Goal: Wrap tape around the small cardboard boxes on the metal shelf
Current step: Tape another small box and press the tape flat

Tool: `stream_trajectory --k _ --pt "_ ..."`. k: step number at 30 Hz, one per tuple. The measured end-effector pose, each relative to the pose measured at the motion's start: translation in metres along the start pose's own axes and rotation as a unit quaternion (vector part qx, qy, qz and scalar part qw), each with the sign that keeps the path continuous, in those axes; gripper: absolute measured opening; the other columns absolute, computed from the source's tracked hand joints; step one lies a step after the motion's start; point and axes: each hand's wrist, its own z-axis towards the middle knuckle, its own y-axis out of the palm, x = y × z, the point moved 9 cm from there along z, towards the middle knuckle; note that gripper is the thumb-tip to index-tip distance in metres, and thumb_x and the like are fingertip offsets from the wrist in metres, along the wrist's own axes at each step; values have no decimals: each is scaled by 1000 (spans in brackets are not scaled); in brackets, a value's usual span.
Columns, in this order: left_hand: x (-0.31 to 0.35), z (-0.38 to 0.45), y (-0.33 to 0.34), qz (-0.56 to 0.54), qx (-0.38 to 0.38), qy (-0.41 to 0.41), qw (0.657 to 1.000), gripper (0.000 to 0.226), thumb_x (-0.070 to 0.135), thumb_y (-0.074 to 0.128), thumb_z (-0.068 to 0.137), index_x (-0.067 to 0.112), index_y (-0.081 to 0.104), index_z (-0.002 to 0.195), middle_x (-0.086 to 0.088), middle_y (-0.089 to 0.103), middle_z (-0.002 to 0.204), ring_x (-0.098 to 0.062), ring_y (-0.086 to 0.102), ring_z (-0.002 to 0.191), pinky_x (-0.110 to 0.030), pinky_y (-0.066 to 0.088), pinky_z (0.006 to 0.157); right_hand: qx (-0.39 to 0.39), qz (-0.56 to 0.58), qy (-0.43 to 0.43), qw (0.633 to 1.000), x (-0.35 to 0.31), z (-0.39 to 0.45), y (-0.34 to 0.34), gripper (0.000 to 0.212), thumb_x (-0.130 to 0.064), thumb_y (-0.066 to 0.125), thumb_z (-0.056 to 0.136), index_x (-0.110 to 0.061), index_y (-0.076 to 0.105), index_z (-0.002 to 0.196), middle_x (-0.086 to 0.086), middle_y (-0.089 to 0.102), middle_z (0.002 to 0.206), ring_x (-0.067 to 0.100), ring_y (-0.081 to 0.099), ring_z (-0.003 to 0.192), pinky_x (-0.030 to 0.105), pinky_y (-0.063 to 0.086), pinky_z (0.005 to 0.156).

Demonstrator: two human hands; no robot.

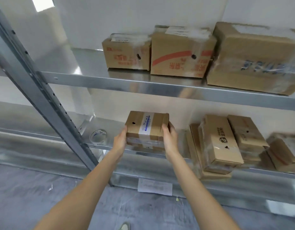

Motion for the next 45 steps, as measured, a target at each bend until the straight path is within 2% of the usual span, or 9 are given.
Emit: stream_trajectory --k 8,12,17,22,25,29,35,40,45 --pt "-2 52 -20 66 -79 22 994 54 41 36 104 4 47 142 -16 54 141 -32 49 131 -47 34 114 22 -1 47 999 39 16 43 39 -26 48 101 -18 48 139 -3 59 130 13 54 117 27 40 102" --pt "-14 71 -28 73 -91 13 993 52 37 38 105 -1 50 138 -20 57 135 -36 53 127 -50 38 110 -1 -13 81 997 56 23 61 45 -31 50 100 -19 44 143 -2 58 134 15 54 121 33 39 108" --pt "-26 79 -33 54 -107 12 993 47 33 45 103 -3 55 132 -22 62 127 -38 59 118 -52 43 106 9 -30 96 995 71 31 71 55 -34 60 95 -21 41 145 -7 58 132 10 56 116 20 41 92" --pt "-14 86 -51 164 -65 102 979 40 31 42 105 2 60 127 -19 65 124 -36 59 116 -38 45 101 30 -32 90 995 81 37 71 55 -30 59 95 -18 39 145 0 57 136 18 56 122 35 42 107" --pt "-3 90 -96 309 53 218 924 30 12 42 103 3 60 125 -13 63 125 -29 56 117 -31 42 97 32 -33 86 995 84 38 71 53 -31 58 96 -19 41 144 -3 58 132 16 56 119 29 43 101" --pt "-31 108 -115 573 19 204 794 35 26 53 99 9 56 130 -12 53 135 -32 46 125 -40 38 99 41 -31 80 995 84 39 69 52 -32 58 96 -24 40 143 -5 58 128 13 56 113 27 43 95" --pt "-34 113 -111 654 14 215 725 26 27 44 102 22 62 119 -1 62 122 -24 50 118 -35 33 97 45 -39 76 995 84 40 68 47 -34 58 95 -23 45 139 -5 62 126 6 61 103 19 46 82" --pt "-23 107 -119 614 51 254 746 25 13 47 98 11 63 116 -8 64 116 -28 55 112 -35 30 102 75 -77 68 992 77 37 61 77 -37 64 91 -17 22 153 1 34 154 18 35 140 27 30 111" --pt "19 90 -133 410 50 282 866 22 19 44 102 2 57 106 -16 62 97 -37 58 91 -44 43 83 103 -154 -82 979 19 22 69 69 -35 68 89 -15 37 146 2 40 149 17 37 137 28 29 112"
